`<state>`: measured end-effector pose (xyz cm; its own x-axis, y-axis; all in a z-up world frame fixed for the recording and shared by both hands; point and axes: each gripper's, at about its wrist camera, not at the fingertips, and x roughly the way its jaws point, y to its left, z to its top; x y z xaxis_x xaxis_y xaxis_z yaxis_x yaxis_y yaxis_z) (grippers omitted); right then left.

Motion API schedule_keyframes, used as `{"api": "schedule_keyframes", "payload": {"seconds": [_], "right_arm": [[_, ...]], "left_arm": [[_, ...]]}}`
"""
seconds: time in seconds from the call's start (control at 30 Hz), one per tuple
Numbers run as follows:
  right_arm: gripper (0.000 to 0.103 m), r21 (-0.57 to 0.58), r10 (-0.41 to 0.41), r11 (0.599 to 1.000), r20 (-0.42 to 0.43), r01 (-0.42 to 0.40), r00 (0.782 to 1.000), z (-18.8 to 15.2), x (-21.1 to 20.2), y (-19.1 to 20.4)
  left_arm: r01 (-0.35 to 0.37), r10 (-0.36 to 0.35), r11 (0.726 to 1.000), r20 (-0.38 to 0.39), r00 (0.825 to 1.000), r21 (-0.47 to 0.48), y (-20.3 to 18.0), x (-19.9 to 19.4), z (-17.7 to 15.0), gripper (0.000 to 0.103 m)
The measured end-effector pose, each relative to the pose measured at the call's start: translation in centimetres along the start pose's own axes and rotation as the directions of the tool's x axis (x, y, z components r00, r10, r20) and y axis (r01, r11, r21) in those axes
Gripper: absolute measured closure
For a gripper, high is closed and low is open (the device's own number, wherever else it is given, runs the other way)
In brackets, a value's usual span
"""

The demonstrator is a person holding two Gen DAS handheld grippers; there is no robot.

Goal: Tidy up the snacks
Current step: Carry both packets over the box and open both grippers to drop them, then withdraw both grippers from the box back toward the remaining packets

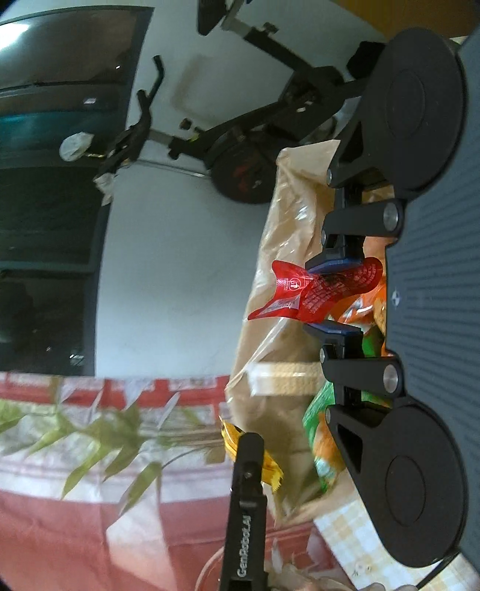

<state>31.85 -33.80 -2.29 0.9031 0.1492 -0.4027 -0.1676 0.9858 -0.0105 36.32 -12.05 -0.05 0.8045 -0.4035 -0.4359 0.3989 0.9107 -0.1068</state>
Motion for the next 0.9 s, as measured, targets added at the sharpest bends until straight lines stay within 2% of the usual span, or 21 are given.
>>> {"api": "schedule_keyframes", "payload": {"seconds": [0.07,0.13,0.2,0.27,0.3,0.37,0.43,0.47,0.57,0.9], "right_arm": [[0.073,0.011,-0.008,1.0,-0.014,0.008,1.0,-0.3,0.4,-0.2],[0.068,0.016,-0.016,1.0,-0.031,0.016,0.999,-0.6,0.6,-0.4],[0.068,0.02,-0.017,1.0,-0.045,0.018,0.999,-0.8,0.6,-0.5],[0.066,0.02,-0.021,1.0,-0.053,0.022,0.998,-0.9,0.5,-0.6],[0.063,0.021,-0.026,0.999,-0.058,0.027,0.998,-1.0,0.3,-0.6],[0.048,0.028,-0.035,0.999,-0.063,0.037,0.997,-1.0,0.1,-0.5],[0.04,0.039,-0.036,0.999,-0.064,0.038,0.997,-1.2,-0.4,-0.3],[0.034,0.044,-0.033,0.998,-0.062,0.036,0.998,-1.3,-0.7,-0.2],[0.026,0.061,-0.032,0.997,-0.052,0.036,0.998,-1.3,-1.6,0.3],[0.024,0.097,-0.003,0.995,0.012,0.002,1.0,-1.7,-5.1,3.2]], "left_arm": [[-0.001,0.001,1.0,-0.013,1.0,0.003,0.1,0.6,-0.2,0.065],[0.003,-0.003,1.0,-0.017,1.0,-0.003,0.3,0.7,-0.3,0.053],[0.005,-0.005,1.0,-0.016,1.0,-0.007,0.5,0.7,-0.6,0.047],[0.001,-0.001,1.0,-0.022,1.0,-0.006,0.6,0.4,-0.7,0.045],[0.0,0.0,1.0,-0.026,1.0,-0.006,0.6,0.3,-0.7,0.043],[-0.001,0.001,1.0,-0.027,1.0,-0.007,0.8,-0.2,-0.7,0.037],[-0.007,0.007,1.0,-0.023,1.0,-0.011,1.0,-0.9,-0.8,0.029],[-0.01,0.009,1.0,-0.02,1.0,-0.013,1.2,-1.3,-0.8,0.029],[-0.014,0.014,1.0,-0.017,1.0,-0.013,1.7,-2.5,-1.0,0.028],[-0.024,0.024,1.0,0.016,1.0,0.006,3.8,-7.9,-2.7,0.025]]}}
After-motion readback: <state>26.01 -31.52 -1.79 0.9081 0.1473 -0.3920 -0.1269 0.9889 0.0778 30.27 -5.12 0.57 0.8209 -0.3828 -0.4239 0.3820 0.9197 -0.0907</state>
